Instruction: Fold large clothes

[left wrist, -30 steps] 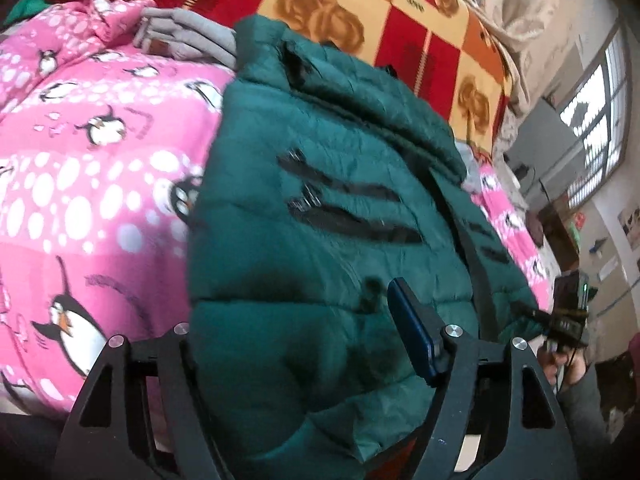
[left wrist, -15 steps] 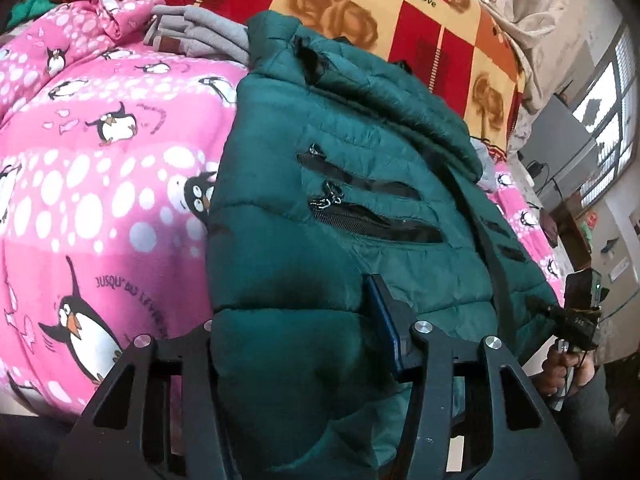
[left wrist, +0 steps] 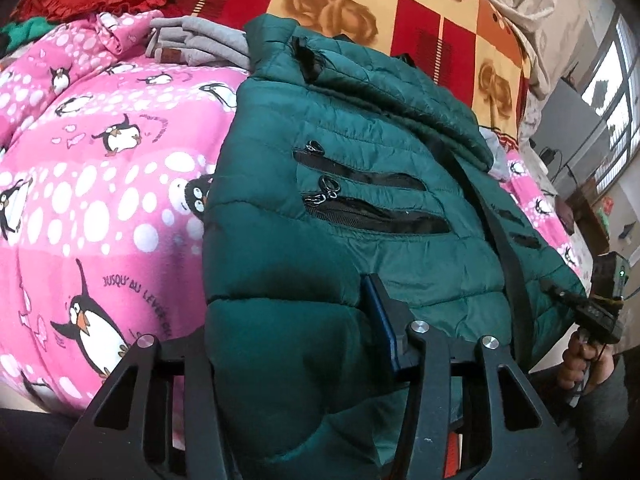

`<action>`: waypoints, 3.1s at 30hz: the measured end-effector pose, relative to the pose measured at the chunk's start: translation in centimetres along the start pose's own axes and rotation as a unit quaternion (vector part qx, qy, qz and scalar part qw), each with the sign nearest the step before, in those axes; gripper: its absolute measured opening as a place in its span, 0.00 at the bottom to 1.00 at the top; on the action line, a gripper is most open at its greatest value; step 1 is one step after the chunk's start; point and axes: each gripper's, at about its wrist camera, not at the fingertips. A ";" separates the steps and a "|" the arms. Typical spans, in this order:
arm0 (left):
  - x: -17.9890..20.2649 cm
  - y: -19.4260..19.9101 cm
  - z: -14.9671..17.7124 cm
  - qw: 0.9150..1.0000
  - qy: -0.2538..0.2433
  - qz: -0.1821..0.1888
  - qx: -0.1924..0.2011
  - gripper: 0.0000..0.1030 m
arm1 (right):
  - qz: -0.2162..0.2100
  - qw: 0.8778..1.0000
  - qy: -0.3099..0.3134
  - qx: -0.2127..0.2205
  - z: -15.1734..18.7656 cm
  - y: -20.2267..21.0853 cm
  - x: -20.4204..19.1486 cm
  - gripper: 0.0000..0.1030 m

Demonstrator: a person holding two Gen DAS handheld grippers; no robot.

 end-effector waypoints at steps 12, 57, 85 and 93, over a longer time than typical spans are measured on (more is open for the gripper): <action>1.6 2.8 0.8 0.999 -0.037 -0.010 0.034 0.15 | 0.044 0.994 0.050 0.088 0.6 4.3 -3.0 0.16; 2.7 15.0 4.3 0.993 0.000 0.047 0.104 0.15 | 0.076 0.987 0.058 0.126 4.9 14.0 -7.7 0.16; 4.2 14.9 -7.0 0.966 0.023 0.002 0.257 0.15 | 0.093 0.973 0.054 0.205 -10.4 8.2 -7.9 0.16; 2.6 11.0 -13.7 0.971 0.037 -0.004 0.235 0.15 | 0.110 0.975 0.028 0.192 -15.0 3.4 -7.5 0.16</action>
Point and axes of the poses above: each gripper's, at about its wrist camera, not at the fingertips, and y roughly against the way its jaws point, x to its right, z to its underside, and after that the axes turned 9 degrees about z, right-handed
